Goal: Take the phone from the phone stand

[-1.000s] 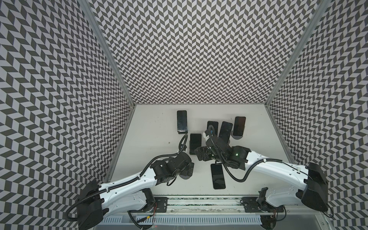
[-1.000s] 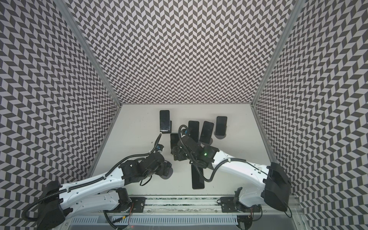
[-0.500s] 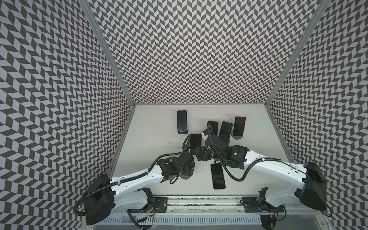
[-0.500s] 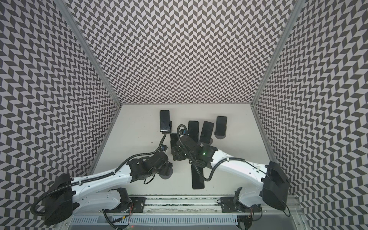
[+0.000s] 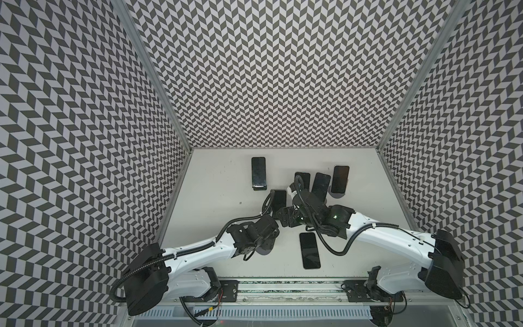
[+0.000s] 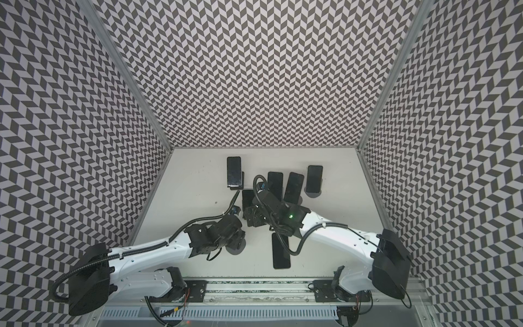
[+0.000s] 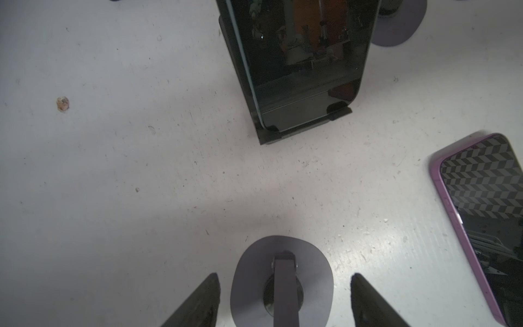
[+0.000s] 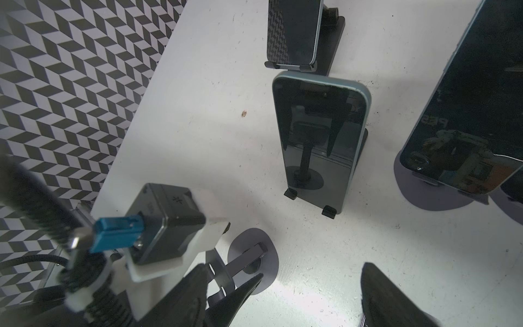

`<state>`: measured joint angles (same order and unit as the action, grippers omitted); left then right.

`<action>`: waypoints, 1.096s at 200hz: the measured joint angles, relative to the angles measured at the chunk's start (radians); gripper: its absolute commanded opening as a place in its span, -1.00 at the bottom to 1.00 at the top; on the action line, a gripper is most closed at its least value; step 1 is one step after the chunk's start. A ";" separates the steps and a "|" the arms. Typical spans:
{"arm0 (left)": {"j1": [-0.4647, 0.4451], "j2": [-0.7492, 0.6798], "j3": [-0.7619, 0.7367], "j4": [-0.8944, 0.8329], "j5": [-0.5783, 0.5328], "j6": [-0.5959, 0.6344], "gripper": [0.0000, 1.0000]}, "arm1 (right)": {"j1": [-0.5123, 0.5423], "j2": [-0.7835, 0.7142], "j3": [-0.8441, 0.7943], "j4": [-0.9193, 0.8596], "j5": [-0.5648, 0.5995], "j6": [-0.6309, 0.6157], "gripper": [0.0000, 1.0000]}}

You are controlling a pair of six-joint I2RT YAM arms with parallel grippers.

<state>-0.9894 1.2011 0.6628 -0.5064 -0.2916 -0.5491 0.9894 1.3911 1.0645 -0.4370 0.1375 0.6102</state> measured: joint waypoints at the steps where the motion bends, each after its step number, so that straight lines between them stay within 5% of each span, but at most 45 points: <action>1: 0.000 0.000 0.001 -0.001 -0.001 -0.002 0.39 | 0.000 0.000 0.000 0.000 0.000 0.000 0.66; 219: 0.002 -0.066 0.009 -0.041 -0.026 -0.043 0.25 | -0.006 0.003 0.003 -0.004 -0.069 -0.001 0.64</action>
<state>-0.9878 1.1351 0.6716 -0.5476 -0.3180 -0.5926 0.9829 1.3937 1.0672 -0.4412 0.0689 0.6094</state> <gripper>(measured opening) 0.628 0.818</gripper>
